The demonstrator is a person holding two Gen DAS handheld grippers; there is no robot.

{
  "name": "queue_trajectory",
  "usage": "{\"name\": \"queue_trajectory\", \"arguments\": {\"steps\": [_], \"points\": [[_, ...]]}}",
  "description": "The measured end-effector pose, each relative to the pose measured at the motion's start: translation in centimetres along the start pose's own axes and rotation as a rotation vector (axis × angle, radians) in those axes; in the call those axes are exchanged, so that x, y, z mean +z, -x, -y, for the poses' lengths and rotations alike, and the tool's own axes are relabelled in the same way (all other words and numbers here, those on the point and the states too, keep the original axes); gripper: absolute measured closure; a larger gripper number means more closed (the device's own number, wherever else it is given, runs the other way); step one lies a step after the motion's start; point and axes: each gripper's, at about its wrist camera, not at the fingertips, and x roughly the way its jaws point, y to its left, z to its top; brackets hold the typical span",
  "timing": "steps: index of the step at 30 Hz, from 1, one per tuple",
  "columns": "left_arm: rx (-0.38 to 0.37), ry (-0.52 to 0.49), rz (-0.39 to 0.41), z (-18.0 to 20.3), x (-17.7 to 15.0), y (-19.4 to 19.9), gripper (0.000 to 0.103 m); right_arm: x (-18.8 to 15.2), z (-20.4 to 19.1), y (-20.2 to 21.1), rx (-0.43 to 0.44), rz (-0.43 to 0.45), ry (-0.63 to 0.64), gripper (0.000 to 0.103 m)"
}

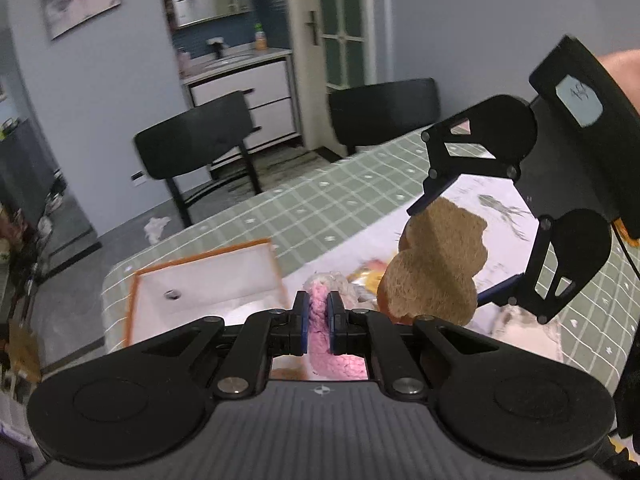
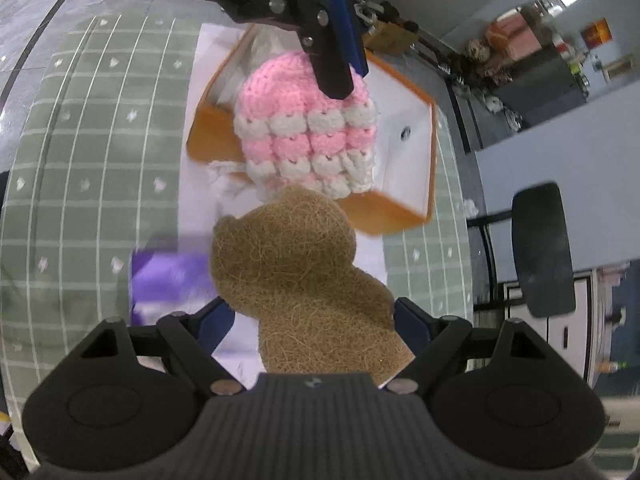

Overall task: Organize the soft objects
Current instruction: 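Carry the knitted cake and brown sponge over the orange box with both grippers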

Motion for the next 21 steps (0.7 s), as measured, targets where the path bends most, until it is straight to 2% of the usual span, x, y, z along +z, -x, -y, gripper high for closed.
{"name": "queue_trajectory", "arguments": {"steps": [10, 21], "points": [[0.041, 0.122, -0.010, -8.8, -1.2, -1.3, 0.094, 7.1, 3.4, -4.4, -0.028, -0.002, 0.064, 0.019], [0.032, 0.192, -0.045, -14.5, -2.3, -4.4, 0.093, 11.8, 5.4, -10.5, -0.079, -0.059, 0.192, 0.019]]}}
